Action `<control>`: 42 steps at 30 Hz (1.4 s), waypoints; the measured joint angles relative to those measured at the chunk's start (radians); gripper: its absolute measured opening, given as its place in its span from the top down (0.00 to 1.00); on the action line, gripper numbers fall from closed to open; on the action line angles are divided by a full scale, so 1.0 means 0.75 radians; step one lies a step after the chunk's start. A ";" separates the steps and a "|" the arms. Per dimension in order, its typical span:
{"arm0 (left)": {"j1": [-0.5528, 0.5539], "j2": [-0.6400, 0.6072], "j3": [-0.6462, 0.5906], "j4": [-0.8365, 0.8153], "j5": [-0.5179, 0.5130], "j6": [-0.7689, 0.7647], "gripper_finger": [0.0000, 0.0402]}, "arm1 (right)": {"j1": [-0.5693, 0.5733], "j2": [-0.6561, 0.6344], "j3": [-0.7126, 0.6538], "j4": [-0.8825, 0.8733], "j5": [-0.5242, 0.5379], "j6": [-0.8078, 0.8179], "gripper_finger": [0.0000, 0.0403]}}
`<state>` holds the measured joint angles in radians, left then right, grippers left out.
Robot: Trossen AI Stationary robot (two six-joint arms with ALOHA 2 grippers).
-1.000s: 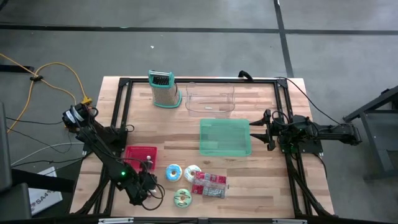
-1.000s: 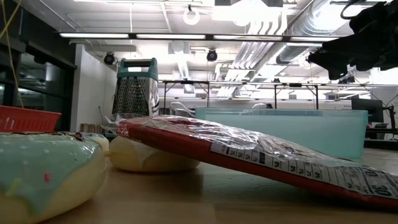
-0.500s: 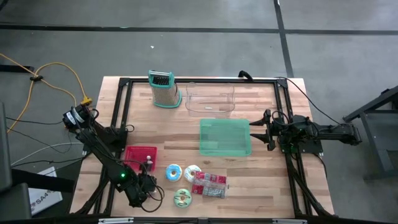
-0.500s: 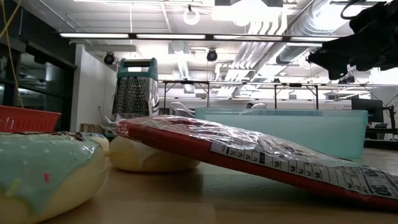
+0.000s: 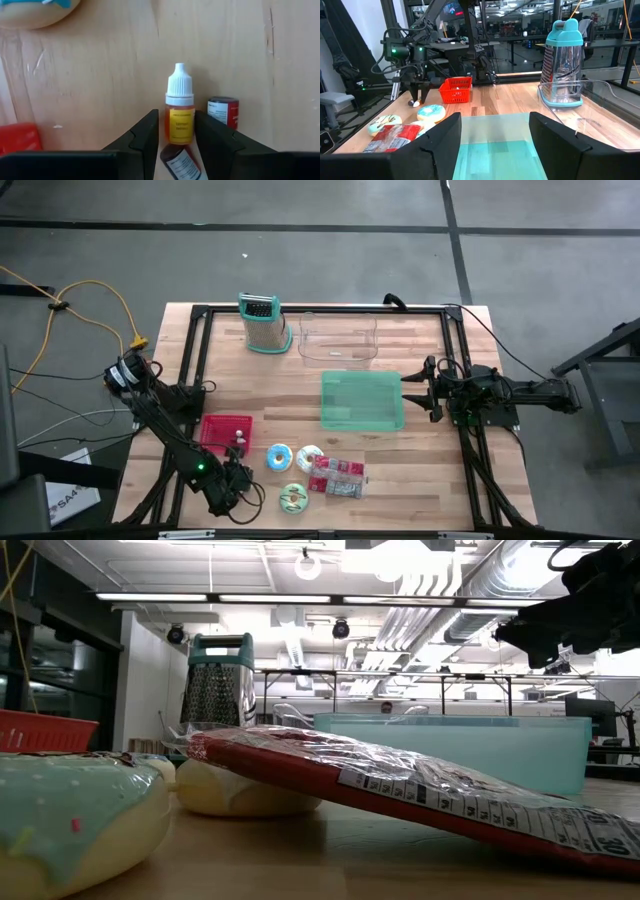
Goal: Pick & Place Food Item
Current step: Put the yellow food coloring bottle into the red bin
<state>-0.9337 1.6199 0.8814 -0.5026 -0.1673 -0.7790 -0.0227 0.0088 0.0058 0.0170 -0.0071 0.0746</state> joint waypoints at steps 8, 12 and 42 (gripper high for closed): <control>0.000 0.000 0.000 0.004 -0.001 -0.005 0.72 | 0.000 0.000 0.000 0.000 0.000 0.000 0.45; 0.000 0.000 0.000 0.004 -0.001 -0.005 0.76 | 0.000 0.000 0.000 0.000 0.000 0.000 0.45; 0.111 -0.476 0.000 -0.309 -0.106 0.080 0.81 | 0.000 0.000 0.000 0.000 0.000 0.000 0.45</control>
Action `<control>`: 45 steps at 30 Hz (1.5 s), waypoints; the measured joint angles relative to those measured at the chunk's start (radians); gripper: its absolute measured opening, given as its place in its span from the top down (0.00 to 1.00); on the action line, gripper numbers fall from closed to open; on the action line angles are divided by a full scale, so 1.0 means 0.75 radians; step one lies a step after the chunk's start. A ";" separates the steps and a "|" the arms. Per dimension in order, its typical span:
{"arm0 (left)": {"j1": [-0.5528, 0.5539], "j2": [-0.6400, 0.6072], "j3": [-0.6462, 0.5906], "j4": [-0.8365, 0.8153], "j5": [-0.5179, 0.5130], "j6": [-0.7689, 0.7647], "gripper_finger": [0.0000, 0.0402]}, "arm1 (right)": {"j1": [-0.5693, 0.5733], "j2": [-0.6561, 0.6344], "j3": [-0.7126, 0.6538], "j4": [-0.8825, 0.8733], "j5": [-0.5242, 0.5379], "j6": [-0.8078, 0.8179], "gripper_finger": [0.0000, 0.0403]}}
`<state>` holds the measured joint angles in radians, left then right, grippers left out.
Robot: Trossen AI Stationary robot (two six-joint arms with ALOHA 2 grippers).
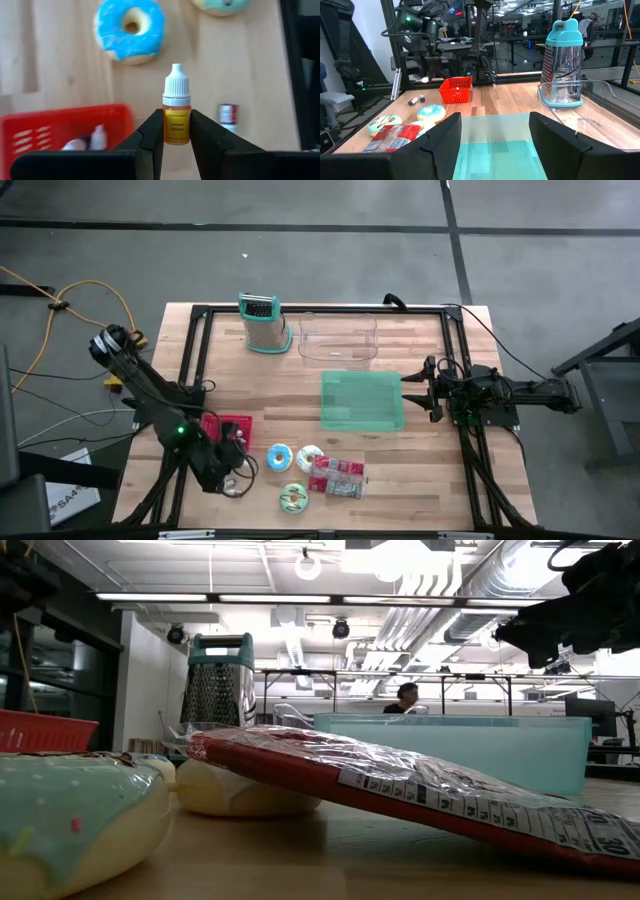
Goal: Pick & Place Food Item
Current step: Put the yellow food coloring bottle into the red bin
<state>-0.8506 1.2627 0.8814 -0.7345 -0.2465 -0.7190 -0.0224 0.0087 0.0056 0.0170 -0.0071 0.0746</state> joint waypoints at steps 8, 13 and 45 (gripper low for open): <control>-0.009 -0.015 0.000 -0.161 -0.032 -0.109 0.81 | 0.000 0.000 0.000 0.000 0.000 0.000 0.45; -0.067 -0.089 -0.009 -0.238 -0.127 -0.220 0.81 | 0.000 0.000 0.000 0.000 0.000 0.000 0.45; -0.102 -0.376 -0.378 -0.228 -0.077 -0.636 0.73 | 0.000 0.000 0.000 0.000 0.000 0.000 0.45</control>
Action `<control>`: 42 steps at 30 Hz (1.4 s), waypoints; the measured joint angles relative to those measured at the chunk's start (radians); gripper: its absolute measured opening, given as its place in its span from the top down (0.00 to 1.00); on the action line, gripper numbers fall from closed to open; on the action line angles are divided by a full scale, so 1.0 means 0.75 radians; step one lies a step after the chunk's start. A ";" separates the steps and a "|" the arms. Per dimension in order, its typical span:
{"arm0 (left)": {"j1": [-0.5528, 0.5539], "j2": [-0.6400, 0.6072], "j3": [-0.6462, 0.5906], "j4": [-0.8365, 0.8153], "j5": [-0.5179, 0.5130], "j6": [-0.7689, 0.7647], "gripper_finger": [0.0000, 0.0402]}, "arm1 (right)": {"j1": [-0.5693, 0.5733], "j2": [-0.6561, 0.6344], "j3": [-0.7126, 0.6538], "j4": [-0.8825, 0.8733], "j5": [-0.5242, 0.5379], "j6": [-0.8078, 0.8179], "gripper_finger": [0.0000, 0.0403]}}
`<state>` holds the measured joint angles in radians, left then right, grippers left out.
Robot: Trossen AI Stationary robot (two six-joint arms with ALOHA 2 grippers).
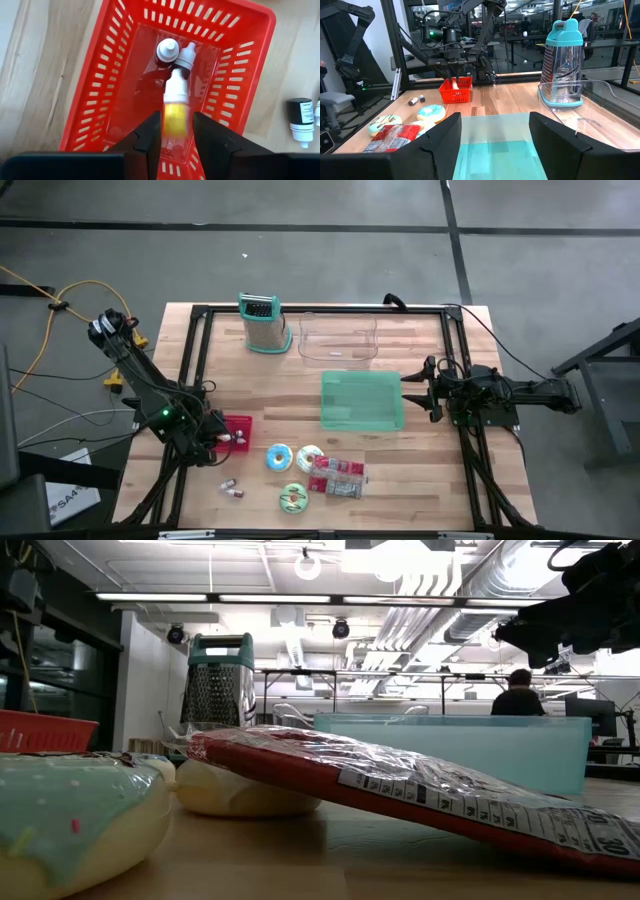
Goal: Pick & Place Food Item
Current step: Put the yellow food coloring bottle into the red bin, then put the top red food coloring bottle into the red bin
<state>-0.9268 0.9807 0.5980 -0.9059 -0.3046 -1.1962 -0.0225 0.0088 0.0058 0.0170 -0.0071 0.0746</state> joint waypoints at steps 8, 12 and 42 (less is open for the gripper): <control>0.000 0.000 0.000 0.004 -0.001 0.003 0.70 | 0.000 0.000 0.000 0.000 0.000 0.000 0.45; 0.000 0.000 0.000 0.006 -0.001 0.003 0.70 | 0.000 0.000 0.000 0.000 0.000 0.000 0.45; 0.037 0.142 0.119 0.312 0.218 0.228 0.70 | 0.000 0.000 0.000 0.000 0.000 0.000 0.45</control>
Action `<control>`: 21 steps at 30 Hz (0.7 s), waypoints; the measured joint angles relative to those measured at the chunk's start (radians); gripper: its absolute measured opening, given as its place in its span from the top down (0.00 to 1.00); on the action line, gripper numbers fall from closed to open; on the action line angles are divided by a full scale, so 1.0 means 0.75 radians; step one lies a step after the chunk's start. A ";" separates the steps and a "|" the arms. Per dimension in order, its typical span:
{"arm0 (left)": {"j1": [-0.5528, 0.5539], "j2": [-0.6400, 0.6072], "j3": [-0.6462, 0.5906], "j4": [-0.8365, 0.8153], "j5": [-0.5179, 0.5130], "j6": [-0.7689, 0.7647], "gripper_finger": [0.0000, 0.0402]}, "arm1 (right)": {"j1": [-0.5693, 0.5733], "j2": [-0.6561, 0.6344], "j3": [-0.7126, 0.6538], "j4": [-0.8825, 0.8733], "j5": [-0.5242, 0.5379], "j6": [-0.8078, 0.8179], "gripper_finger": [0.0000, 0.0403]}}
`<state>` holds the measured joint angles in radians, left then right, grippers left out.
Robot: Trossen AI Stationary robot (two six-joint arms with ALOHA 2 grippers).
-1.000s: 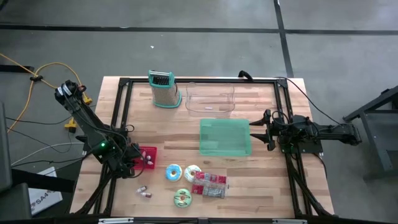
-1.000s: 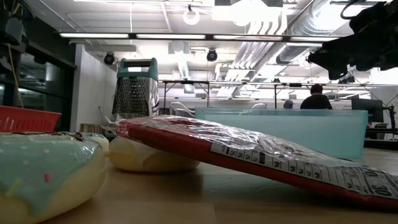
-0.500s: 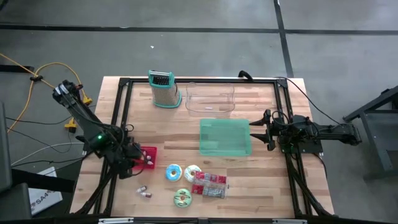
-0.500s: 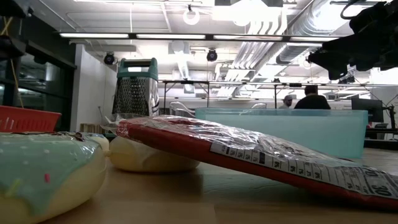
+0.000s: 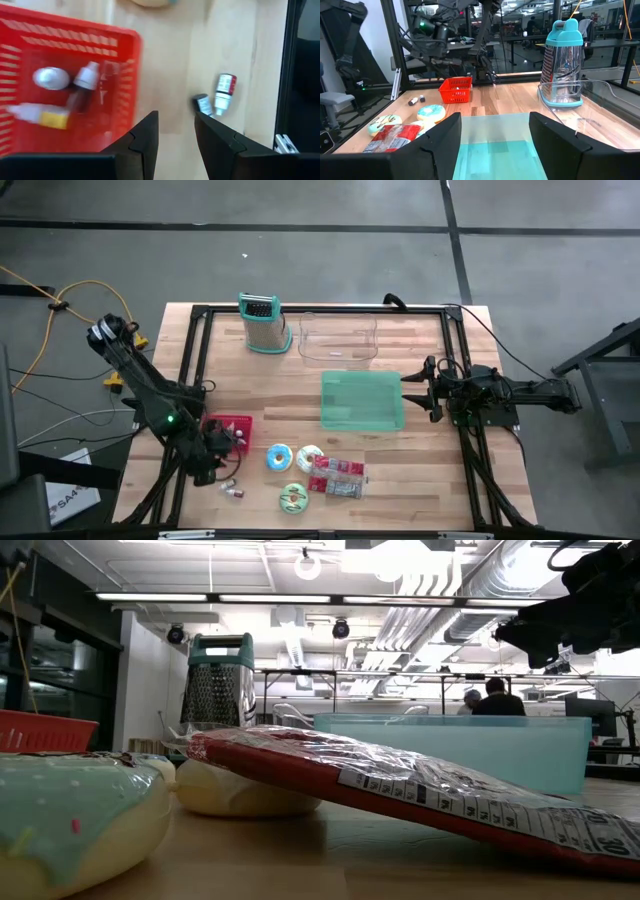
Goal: Pick & Place Food Item
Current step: Put the top red food coloring bottle into the red bin
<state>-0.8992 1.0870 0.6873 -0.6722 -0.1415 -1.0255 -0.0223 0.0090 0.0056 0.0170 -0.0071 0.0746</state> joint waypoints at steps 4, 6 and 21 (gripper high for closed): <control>-0.047 0.133 0.064 0.035 0.008 -0.057 0.70 | -0.001 0.000 0.000 0.000 0.000 0.000 0.45; -0.071 0.201 0.117 0.034 0.006 -0.064 0.70 | 0.000 0.000 0.000 0.001 0.000 0.000 0.45; -0.159 0.531 0.360 -0.133 -0.063 -0.324 0.70 | 0.000 0.000 0.000 0.001 0.000 0.000 0.45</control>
<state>-1.0187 1.4856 0.9569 -0.7720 -0.1889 -1.2687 -0.0223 0.0086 0.0059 0.0174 -0.0071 0.0746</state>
